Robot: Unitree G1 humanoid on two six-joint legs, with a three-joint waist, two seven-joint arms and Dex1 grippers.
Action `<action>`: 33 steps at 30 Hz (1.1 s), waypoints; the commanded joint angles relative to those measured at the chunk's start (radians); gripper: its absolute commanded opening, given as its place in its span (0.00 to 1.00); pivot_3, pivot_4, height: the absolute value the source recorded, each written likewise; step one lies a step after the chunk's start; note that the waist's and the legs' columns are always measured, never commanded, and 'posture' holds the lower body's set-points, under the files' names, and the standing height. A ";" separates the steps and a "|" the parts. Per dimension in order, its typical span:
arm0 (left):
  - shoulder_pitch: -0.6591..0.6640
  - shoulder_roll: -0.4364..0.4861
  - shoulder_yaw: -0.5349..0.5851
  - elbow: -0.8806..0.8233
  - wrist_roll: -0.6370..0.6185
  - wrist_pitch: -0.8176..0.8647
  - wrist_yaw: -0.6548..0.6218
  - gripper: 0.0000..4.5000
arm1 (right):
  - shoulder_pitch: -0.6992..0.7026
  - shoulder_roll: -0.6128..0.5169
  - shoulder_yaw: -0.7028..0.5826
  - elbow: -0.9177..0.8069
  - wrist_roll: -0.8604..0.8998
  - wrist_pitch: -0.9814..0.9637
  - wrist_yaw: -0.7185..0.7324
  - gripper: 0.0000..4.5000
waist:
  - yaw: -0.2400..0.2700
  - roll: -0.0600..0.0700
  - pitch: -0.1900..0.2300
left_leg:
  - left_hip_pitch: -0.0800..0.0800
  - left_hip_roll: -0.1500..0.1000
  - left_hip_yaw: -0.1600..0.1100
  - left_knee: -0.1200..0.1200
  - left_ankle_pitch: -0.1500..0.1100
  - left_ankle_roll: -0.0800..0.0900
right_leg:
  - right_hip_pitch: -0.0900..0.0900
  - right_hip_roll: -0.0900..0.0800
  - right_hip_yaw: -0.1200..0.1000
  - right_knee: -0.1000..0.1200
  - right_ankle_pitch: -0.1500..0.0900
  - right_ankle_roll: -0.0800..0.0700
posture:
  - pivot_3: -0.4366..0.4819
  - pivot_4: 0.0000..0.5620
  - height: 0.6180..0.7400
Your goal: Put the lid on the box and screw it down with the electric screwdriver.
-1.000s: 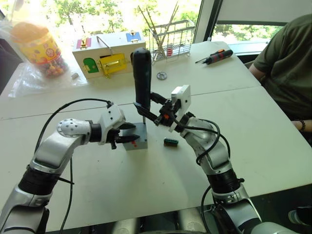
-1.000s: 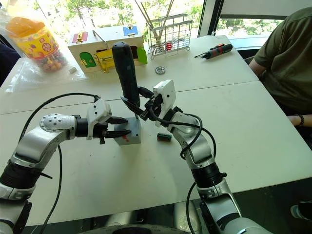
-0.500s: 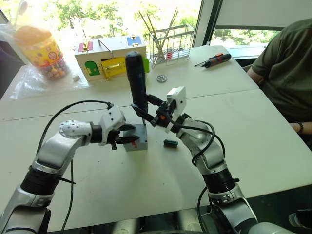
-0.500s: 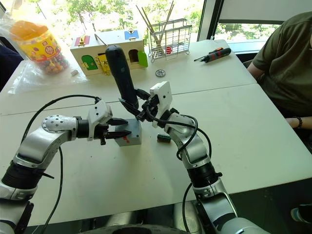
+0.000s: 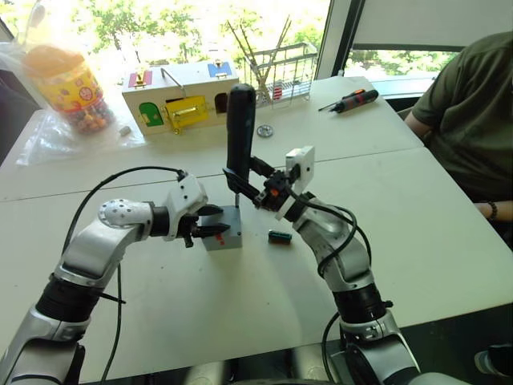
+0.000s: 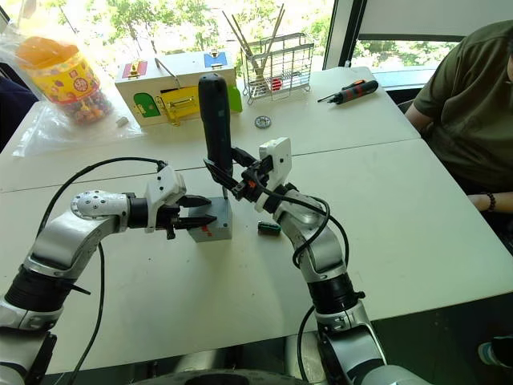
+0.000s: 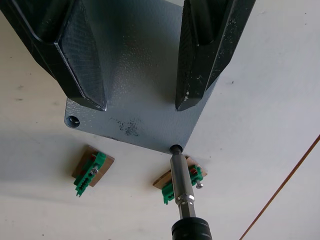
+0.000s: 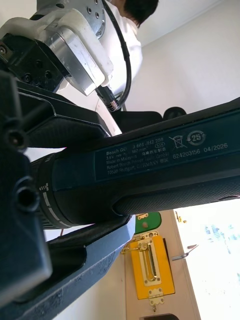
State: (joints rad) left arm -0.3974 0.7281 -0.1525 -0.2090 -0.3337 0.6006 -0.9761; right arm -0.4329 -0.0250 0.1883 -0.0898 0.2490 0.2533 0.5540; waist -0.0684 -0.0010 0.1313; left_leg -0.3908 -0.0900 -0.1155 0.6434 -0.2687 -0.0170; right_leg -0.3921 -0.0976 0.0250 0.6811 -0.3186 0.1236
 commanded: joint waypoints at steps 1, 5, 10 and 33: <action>0.001 0.003 -0.011 0.003 0.013 0.004 -0.003 0.48 | 0.052 -0.004 0.080 0.099 -0.031 0.048 0.020 0.42 | 0.000 0.000 -0.001 | 0.000 0.000 0.000 0.000 0.000 0.000 | 0.000 0.000 0.000 0.000 0.000 0.000 | 0.48 0.27 1.00; 0.005 0.004 -0.012 0.002 0.015 0.003 -0.003 0.48 | 0.059 -0.007 0.086 0.115 -0.045 0.049 0.017 0.42 | 0.000 0.000 -0.002 | 0.000 0.000 0.000 0.000 -0.001 0.001 | 0.000 0.000 0.000 0.000 0.000 0.000 | 0.48 0.27 1.00; 0.011 0.002 -0.013 -0.003 0.018 0.002 -0.001 0.48 | 0.072 -0.012 0.091 0.129 -0.059 0.055 0.012 0.42 | 0.000 0.001 -0.005 | 0.001 0.000 0.000 0.000 -0.002 0.002 | 0.000 0.000 0.000 -0.001 0.000 0.000 | 0.48 0.27 1.00; 0.021 -0.013 -0.021 0.016 0.032 -0.017 0.001 0.48 | 0.062 -0.009 0.055 0.147 -0.053 0.042 -0.023 0.42 | 0.025 0.002 -0.012 | 0.021 0.001 0.000 -0.014 -0.004 0.005 | 0.018 0.000 0.002 -0.019 -0.001 -0.001 | 0.48 0.27 1.00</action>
State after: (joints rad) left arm -0.3853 0.7141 -0.1727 -0.1999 -0.3140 0.5889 -0.9768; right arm -0.4400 -0.0198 0.2030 -0.0351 0.2134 0.2315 0.5225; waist -0.0438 0.0013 0.1198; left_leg -0.3694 -0.0886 -0.1152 0.6298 -0.2724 -0.0122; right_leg -0.3741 -0.0972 0.0267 0.6618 -0.3198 0.1229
